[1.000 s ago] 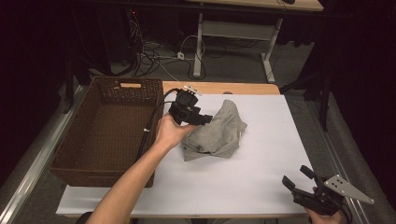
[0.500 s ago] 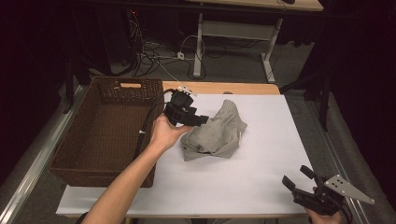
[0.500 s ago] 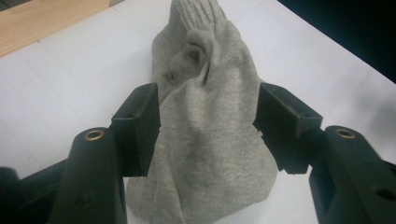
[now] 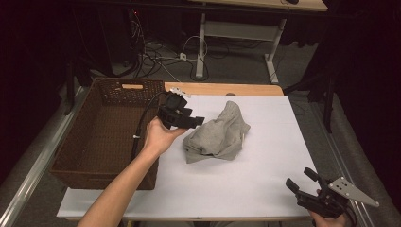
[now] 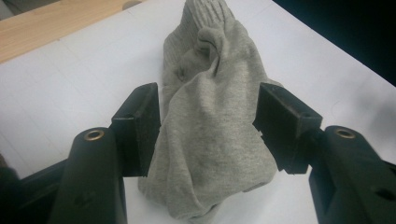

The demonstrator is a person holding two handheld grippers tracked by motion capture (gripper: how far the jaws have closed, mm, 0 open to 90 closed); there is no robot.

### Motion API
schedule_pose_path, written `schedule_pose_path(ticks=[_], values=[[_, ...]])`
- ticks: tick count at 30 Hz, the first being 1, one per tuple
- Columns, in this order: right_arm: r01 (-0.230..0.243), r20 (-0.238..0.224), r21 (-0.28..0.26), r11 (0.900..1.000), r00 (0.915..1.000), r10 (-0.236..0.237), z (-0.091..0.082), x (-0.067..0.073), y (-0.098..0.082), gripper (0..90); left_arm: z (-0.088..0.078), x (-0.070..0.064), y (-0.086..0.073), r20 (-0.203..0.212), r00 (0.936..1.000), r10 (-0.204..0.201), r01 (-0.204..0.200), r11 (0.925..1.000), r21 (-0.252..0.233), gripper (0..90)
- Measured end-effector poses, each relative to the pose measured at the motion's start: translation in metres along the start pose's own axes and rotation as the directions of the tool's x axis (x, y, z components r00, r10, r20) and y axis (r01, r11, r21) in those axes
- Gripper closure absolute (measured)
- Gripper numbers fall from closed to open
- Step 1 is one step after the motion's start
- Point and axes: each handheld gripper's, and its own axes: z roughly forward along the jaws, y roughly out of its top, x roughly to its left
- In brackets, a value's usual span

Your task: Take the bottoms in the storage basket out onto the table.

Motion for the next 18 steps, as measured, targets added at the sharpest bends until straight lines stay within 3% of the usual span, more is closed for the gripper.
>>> schedule_pose_path(ticks=[18], values=[[-0.001,-0.001,0.000,1.000,1.0000,0.001,0.000,0.000,0.000,16.3,-0.017,0.002,-0.010,-0.005,1.0000,0.004,-0.004,0.9999,-0.016,39.3]])
